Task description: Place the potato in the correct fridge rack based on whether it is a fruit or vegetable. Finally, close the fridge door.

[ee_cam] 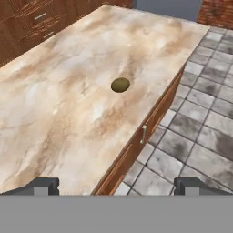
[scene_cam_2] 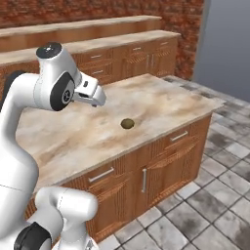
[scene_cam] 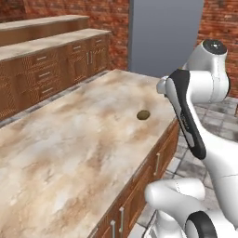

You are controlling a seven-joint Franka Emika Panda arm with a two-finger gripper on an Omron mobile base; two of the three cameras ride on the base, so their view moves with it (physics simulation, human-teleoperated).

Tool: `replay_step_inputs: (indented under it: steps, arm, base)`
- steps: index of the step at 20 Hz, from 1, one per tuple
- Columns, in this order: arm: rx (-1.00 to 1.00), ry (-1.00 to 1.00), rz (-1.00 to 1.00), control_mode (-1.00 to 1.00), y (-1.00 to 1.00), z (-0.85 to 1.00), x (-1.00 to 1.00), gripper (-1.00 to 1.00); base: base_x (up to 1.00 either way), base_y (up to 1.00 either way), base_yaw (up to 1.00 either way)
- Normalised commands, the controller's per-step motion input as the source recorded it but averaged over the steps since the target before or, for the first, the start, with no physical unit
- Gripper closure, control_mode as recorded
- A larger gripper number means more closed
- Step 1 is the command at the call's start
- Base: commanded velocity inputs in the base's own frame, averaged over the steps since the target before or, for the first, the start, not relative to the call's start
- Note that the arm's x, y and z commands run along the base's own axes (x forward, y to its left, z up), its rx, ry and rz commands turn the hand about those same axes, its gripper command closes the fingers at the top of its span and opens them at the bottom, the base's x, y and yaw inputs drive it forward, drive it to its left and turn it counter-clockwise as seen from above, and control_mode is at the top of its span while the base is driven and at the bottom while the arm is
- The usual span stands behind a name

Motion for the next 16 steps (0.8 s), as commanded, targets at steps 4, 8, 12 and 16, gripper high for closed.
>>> replay_step_inputs:
  steps: [4, 8, 12, 16]
  arm:
    - [0.0, 0.0, 0.0, 1.0, 0.0, 0.0, 0.0, -1.0]
    - [0.0, 0.0, 0.0, 1.0, 0.0, 0.0, 0.0, -1.0]
    - [0.0, 0.0, 0.0, 1.0, 0.0, 0.0, 0.0, -1.0]
    - [0.0, 0.0, 0.0, 1.0, 0.0, 0.0, 0.0, -1.0]
  base:
    - [0.55, -0.72, 0.53]
    - [0.37, -0.8, 0.49]
    - [0.21, -0.81, 0.48]
    - [0.04, -0.91, 0.45]
